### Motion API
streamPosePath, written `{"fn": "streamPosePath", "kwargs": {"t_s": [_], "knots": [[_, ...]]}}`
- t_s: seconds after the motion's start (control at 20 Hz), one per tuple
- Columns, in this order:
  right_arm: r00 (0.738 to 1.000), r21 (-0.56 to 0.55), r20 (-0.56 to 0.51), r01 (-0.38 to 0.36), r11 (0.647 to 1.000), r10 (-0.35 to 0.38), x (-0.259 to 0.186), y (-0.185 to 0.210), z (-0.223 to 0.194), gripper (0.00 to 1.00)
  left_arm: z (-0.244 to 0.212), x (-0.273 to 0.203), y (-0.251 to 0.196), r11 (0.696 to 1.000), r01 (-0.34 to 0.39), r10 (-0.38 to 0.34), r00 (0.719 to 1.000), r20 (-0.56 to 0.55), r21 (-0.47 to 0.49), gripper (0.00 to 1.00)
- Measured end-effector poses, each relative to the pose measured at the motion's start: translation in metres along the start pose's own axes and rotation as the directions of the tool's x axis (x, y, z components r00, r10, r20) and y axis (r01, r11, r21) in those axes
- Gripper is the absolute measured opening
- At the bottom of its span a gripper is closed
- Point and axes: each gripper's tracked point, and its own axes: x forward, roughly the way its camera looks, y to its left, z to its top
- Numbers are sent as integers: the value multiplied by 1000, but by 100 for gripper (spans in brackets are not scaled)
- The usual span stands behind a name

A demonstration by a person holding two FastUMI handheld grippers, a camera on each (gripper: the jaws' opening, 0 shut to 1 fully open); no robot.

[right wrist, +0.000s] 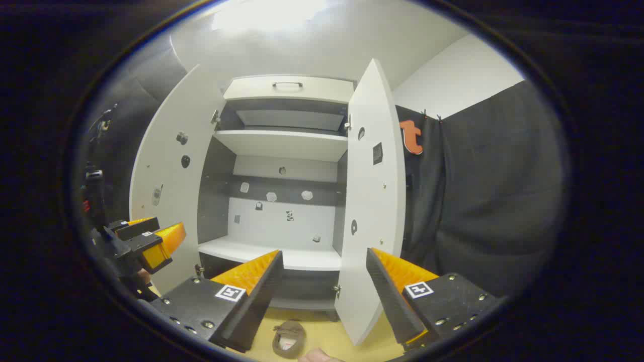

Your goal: Grab one shoe with the right hand and put it into the shoe cabinet, grab the other shoe with the left hand and put it into the shoe cabinet; then close the right door with the right hand and the left door with the left hand.

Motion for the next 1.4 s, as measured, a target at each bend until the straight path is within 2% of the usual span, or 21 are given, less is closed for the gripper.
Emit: {"fn": "streamPosePath", "kwargs": {"t_s": [0.1, 0.15, 0.25, 0.3, 0.4, 0.45, 0.5, 0.6, 0.65, 0.7, 0.75, 1.05, 1.2, 1.25, 1.4], "knots": [[1000, -16, -17, -3, 1000, 3, 10, 6, -11, 96, 2, 4, 3, 999, -24, 23, 999, 25, 27, 94], [1000, -18, -25, -8, 1000, 7, 18, 11, -15, 99, 0, 3, 3, 999, -27, 27, 1000, 14, 45, 97], [999, -10, -40, -13, 1000, 13, 28, 17, -25, 99, 0, 5, 6, 995, -36, 34, 999, 23, 97, 97], [999, -4, -45, -13, 1000, 12, 32, 18, -29, 96, 2, 5, 9, 993, -41, 37, 998, 41, 115, 97], [998, 1, -58, -4, 1000, 4, 38, 18, -33, 99, 3, 7, 13, 992, -61, 56, 997, 48, 115, 94], [998, 6, -65, -5, 1000, 5, 41, 20, -35, 99, 1, 3, 15, 993, -58, 52, 997, 58, 107, 96], [998, 9, -66, -8, 1000, 8, 44, 23, -34, 99, 14, 5, 13, 997, -50, 44, 995, 90, 67, 94], [998, -8, -60, 2, 1000, -3, 47, 22, -33, 99, 6, 3, 6, 1000, 7, -7, 998, 69, 2, 94], [998, -17, -58, 6, 1000, -7, 48, 23, -33, 99, 2, 3, 4, 1000, 31, -31, 998, 55, -4, 96], [998, -20, -58, 6, 1000, -7, 50, 25, -34, 99, 1, 5, 3, 999, 48, -48, 998, 48, -4, 94], [998, -21, -61, 5, 1000, -6, 50, 26, -35, 100, -1, 7, 2, 998, 55, -55, 998, 38, -8, 96], [997, -38, -70, 35, 999, -38, 59, 27, -43, 99, -22, 22, -2, 998, 69, -69, 997, -36, -7, 96], [994, -56, -106, 20, 998, -26, 67, 35, -66, 99, -29, 29, 2, 998, 61, -60, 997, -57, 5, 94], [992, -58, -126, 17, 998, -24, 69, 38, -77, 100, -30, 31, 4, 998, 55, -54, 997, -60, 8, 96], [983, -60, -185, -14, 998, 2, 77, 51, -116, 99, -31, 34, 10, 999, 41, -40, 997, -62, 11, 96]]}}
